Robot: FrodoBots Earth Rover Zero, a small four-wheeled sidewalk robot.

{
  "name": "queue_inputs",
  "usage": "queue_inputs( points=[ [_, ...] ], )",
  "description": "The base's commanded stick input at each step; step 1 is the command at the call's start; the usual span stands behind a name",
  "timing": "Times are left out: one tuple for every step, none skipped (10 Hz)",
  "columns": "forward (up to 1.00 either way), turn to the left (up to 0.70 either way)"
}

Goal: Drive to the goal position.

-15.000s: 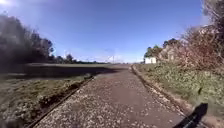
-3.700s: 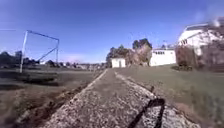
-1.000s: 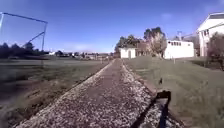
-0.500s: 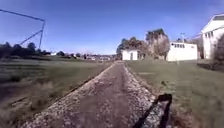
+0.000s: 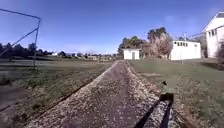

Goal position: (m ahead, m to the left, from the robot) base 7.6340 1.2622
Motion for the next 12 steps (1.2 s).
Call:
queue_inputs(
  points=[
    [1.00,0.00],
    [1.00,0.00],
    [1.00,0.00],
    [1.00,0.00],
    [1.00,0.00],
    [1.00,0.00],
    [1.00,0.00],
    [1.00,0.00],
    [1.00,0.00],
    [1.00,0.00],
    [1.00,0.00],
    [0.60,0.00]
  ],
)
